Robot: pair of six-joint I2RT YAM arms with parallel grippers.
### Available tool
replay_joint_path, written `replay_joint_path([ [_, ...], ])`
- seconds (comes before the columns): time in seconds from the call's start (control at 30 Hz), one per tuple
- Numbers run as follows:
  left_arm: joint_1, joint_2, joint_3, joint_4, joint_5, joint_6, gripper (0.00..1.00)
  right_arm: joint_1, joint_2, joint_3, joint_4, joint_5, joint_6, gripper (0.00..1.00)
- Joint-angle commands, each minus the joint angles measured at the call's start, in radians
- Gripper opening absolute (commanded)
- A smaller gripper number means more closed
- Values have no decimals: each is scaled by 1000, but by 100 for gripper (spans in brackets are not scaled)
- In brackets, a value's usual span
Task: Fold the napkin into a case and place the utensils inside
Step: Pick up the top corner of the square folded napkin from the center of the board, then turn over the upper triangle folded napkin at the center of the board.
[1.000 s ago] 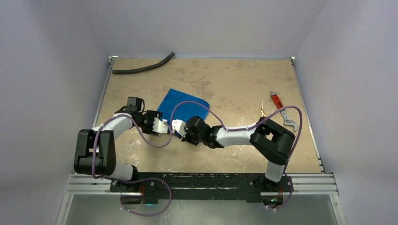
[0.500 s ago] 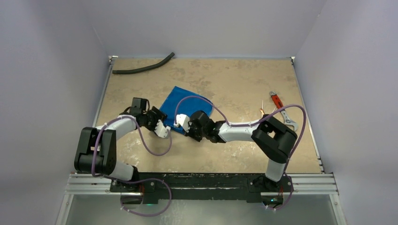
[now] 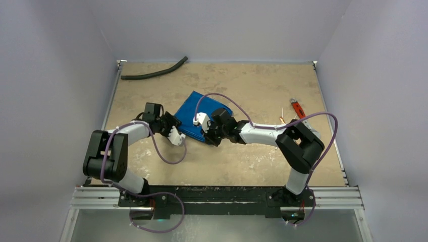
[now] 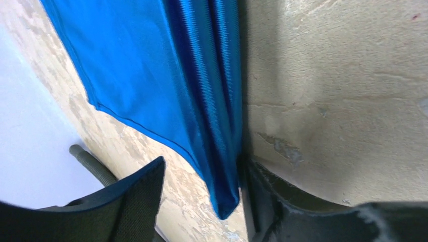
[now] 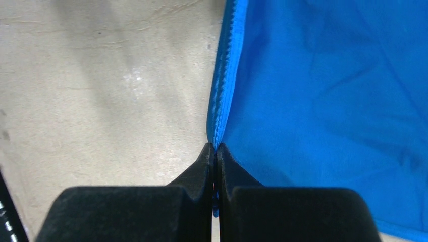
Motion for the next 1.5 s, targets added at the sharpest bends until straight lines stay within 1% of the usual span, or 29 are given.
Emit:
replay_joint_path([
  [0.0, -36, 135, -23, -258, -88, -95, 45, -11, -34, 39, -33, -102, 23, 0],
  [0.13, -57, 146, 13, -298, -98, -146, 17, -22, -48, 34, -34, -106, 27, 0],
  [0.17, -58, 134, 5, -285, -94, -161, 5, -25, -53, 31, -33, -106, 31, 0],
  [0.2, -58, 119, -7, -266, -92, -178, 0, -28, -60, 29, -31, -102, 33, 0],
  [0.27, -58, 79, -15, -256, -85, -220, 0, -31, -79, 23, -22, -87, 42, 0],
  [0.3, -58, 60, -7, -280, -78, -229, 0, -31, -90, 21, -19, -78, 47, 0],
  [0.43, -61, -68, 56, -435, -16, -305, 0, -28, -155, 6, 6, -32, 73, 0],
  [0.53, -61, -165, 134, -595, 23, -394, 0, -16, -239, -23, 2, -46, 119, 0],
  [0.6, -61, -219, 189, -725, 48, -423, 0, 15, -287, -34, -25, -52, 135, 0],
  [0.63, -62, -252, 214, -811, 60, -432, 0, 42, -305, -37, -58, -50, 143, 0],
  [0.7, -62, -302, 264, -934, 92, -447, 0, 110, -350, -45, -100, -44, 170, 0],
  [0.8, -63, -375, 364, -1119, 128, -469, 0, 200, -449, -78, -177, -69, 269, 0],
  [0.87, -63, -421, 441, -1233, 149, -477, 0, 246, -547, -91, -211, -87, 342, 0],
  [0.97, -95, -498, 584, -1254, 164, -666, 0, 269, -706, -97, -238, -125, 444, 0],
  [1.03, -134, -532, 648, -1255, 172, -745, 0, 269, -778, -92, -232, -121, 486, 0],
  [1.07, -149, -531, 666, -1253, 180, -774, 0, 269, -798, -99, -224, -136, 518, 0],
  [1.13, -169, -487, 678, -1253, 199, -831, 0, 249, -782, -102, -208, -105, 510, 0],
  [1.2, -173, -386, 671, -1251, 208, -857, 0, 169, -698, -102, -179, -140, 489, 0],
  [1.27, -174, -266, 660, -1232, 194, -852, 0, 57, -603, -107, -144, -188, 462, 0],
  [1.3, -173, -186, 649, -1194, 170, -881, 0, 6, -565, -114, -119, -195, 446, 0],
  [1.37, -173, -68, 618, -1030, 84, -958, 0, -83, -470, -109, -79, -207, 410, 0],
  [1.4, -173, 1, 609, -958, 28, -1006, 0, -124, -420, -94, -87, -214, 378, 0],
  [1.47, -173, 165, 653, -872, -86, -1098, 0, -189, -310, -61, -102, -189, 326, 0],
])
